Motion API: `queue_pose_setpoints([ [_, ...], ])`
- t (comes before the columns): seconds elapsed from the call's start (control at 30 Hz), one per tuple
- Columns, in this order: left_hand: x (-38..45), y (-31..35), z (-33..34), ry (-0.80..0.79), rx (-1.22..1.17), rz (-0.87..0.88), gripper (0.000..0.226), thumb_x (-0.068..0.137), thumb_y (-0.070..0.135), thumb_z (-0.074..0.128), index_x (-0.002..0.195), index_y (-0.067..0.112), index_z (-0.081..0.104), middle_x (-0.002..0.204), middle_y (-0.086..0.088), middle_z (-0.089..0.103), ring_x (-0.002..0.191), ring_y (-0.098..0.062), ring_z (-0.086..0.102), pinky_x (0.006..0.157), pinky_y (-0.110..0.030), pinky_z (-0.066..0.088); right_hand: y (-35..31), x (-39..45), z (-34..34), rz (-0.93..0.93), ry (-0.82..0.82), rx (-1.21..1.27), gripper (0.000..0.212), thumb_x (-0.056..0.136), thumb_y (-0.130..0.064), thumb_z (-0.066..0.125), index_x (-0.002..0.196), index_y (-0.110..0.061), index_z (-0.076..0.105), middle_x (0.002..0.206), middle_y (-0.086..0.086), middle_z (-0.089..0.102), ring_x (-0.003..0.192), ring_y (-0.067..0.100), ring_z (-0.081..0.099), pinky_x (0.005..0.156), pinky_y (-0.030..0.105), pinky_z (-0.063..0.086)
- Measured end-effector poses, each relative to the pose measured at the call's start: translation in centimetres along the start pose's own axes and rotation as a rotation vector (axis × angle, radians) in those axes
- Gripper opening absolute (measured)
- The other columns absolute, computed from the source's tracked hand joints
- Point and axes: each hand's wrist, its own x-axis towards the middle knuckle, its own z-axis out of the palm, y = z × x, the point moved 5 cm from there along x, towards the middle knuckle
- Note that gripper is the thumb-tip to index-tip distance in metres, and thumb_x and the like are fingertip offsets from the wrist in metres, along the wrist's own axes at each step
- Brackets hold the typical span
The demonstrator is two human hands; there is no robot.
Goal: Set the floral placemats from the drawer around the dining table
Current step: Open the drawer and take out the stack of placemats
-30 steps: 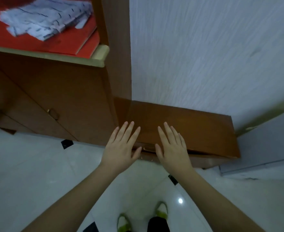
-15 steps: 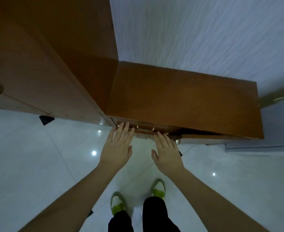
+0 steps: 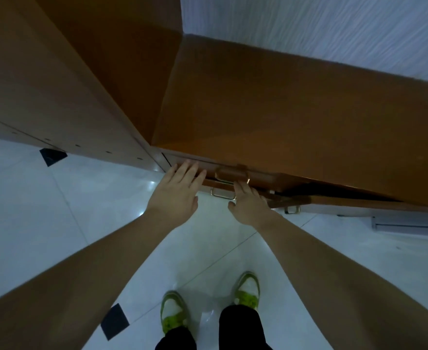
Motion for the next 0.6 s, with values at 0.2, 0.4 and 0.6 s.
queue_pose_setpoints([
  [0.2,0.1,-1.0,1.6,0.081,0.039,0.020,0.067,0.089,0.033,0.060,0.148,0.009,0.040,0.153,-0.016,0.039,0.143,-0.033,0.034,0.117,-0.046,0.025,1.0,2.9,1.0,0.036,0.051,-0.048,0.068,0.100,-0.036,0.041,0.155,-0.016,0.008,0.162,0.003,0.012,0.143,0.029,0.023,0.115,0.043,0.020],
  [0.4,-0.6,-1.2,2.2,0.096,0.000,0.007,0.068,0.090,0.028,0.058,0.150,0.008,0.035,0.158,-0.017,0.029,0.145,-0.034,0.028,0.117,-0.047,0.025,0.8,1.2,2.8,0.016,0.039,-0.094,0.067,0.101,-0.037,0.039,0.156,-0.014,0.008,0.163,0.006,0.010,0.145,0.029,0.021,0.116,0.042,0.018],
  [0.6,-1.5,0.0,3.4,0.097,-0.073,0.037,0.072,0.082,0.026,0.069,0.145,0.003,0.043,0.145,-0.020,0.049,0.134,-0.036,0.045,0.114,-0.050,0.031,0.8,-2.0,5.9,-0.043,-0.010,-0.092,0.065,0.102,-0.035,0.037,0.155,-0.013,0.007,0.162,0.006,0.013,0.144,0.025,0.023,0.116,0.040,0.020],
])
